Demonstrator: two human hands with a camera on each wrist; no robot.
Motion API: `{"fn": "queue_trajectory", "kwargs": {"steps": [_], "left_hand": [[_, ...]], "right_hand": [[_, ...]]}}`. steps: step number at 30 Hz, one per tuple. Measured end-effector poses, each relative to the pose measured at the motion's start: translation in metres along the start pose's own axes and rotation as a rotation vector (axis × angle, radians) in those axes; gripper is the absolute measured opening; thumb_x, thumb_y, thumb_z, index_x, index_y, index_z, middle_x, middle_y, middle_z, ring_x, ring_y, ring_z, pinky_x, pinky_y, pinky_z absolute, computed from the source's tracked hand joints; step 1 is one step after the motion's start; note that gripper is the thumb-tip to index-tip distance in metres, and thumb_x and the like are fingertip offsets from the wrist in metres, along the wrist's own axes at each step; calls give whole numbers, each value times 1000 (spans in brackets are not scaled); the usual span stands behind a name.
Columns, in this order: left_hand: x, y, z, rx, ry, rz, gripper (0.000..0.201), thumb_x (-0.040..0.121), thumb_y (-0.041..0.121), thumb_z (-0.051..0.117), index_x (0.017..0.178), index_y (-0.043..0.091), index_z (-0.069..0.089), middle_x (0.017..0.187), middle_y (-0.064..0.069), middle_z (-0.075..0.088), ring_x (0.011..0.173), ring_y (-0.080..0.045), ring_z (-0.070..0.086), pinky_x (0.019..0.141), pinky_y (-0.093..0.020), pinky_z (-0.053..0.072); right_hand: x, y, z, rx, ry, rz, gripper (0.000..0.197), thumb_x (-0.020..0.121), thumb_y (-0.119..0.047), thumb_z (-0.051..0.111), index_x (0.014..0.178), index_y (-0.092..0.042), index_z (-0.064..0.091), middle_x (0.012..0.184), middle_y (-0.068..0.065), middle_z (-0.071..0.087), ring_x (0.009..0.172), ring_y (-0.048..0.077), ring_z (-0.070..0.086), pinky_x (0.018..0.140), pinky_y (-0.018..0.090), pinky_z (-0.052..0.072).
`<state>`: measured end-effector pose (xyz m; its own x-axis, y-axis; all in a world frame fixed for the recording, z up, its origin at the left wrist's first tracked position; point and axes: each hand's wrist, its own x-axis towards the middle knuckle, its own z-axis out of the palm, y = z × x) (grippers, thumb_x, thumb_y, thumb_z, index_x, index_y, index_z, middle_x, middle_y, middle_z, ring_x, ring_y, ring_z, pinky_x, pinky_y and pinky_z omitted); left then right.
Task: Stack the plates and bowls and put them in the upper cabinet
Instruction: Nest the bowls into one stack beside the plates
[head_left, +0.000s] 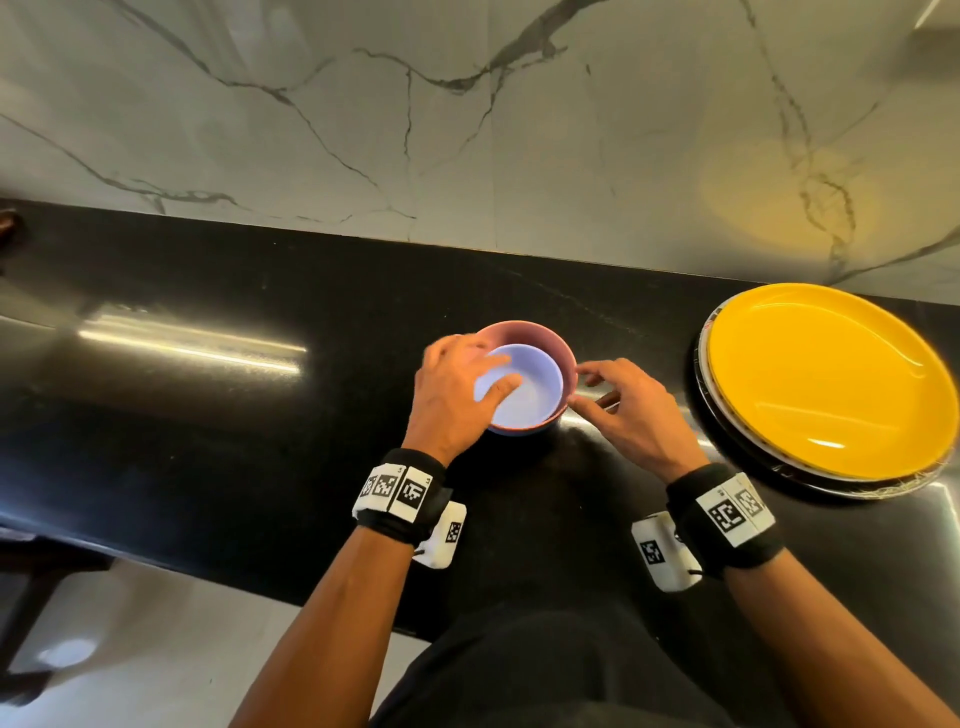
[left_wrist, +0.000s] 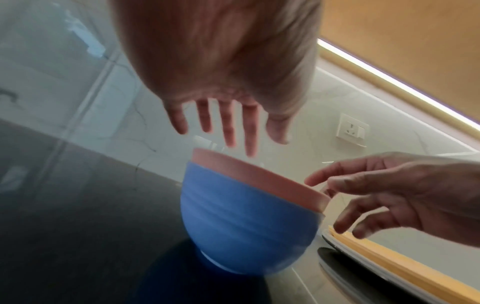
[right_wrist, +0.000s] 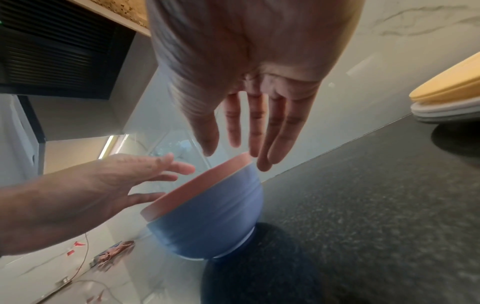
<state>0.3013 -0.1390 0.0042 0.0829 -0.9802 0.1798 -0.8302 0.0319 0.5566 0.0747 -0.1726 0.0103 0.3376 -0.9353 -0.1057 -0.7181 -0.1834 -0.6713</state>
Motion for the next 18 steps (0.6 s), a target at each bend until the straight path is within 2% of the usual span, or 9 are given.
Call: {"fn": "queue_trajectory", "kwargs": {"steps": [2,4,6,9,12,16,18], "left_hand": [[1,-4,0,-75,69,-216,54,88,41,65,136,23,50,142,-1,40,130,-21,37,102,-36,39],[5,-6,0,-268,-13,-509,66,87,36,67,145,25,37,150,-2,32,133,-23,40,105,-41,41],[7,-7,4,-441,-134,-678,67,87,30,67,145,26,34,148,-3,39,129,-24,46,106,-45,43],[3,-1,10,-475,-196,-692,65,86,21,68,142,25,36,137,-3,51,122,-24,52,104,-46,45],[0,6,16,-452,-183,-703,66,84,13,67,140,26,34,132,-5,52,119,-26,53,100,-46,48],[0,8,12,-452,-152,-698,61,84,11,65,136,28,37,127,-3,53,105,-20,53,92,-40,50],[2,13,7,-461,-143,-644,58,85,14,64,135,29,39,123,0,53,102,-18,52,90,-37,51]], "right_hand": [[3,-1,5,43,-54,14,61,82,-54,68,136,-35,46,136,-1,46,94,14,63,80,30,58],[6,2,10,62,-148,-7,75,77,-57,71,141,-43,36,146,-3,33,107,18,60,89,37,56],[10,5,16,10,-224,-45,81,74,-55,75,141,-47,31,152,-3,23,122,24,52,100,43,50],[13,8,24,-53,-229,-54,71,76,-45,78,136,-41,41,154,-1,20,130,27,44,106,41,44],[9,10,29,-69,-188,-72,55,75,-38,80,123,-38,52,152,-1,24,128,26,46,103,32,43],[-4,10,25,18,-144,-78,48,76,-37,80,117,-39,55,153,-3,24,128,24,44,105,39,46],[-14,10,18,75,-88,-86,48,77,-39,79,119,-38,56,153,-4,25,124,18,43,105,36,44]]}}
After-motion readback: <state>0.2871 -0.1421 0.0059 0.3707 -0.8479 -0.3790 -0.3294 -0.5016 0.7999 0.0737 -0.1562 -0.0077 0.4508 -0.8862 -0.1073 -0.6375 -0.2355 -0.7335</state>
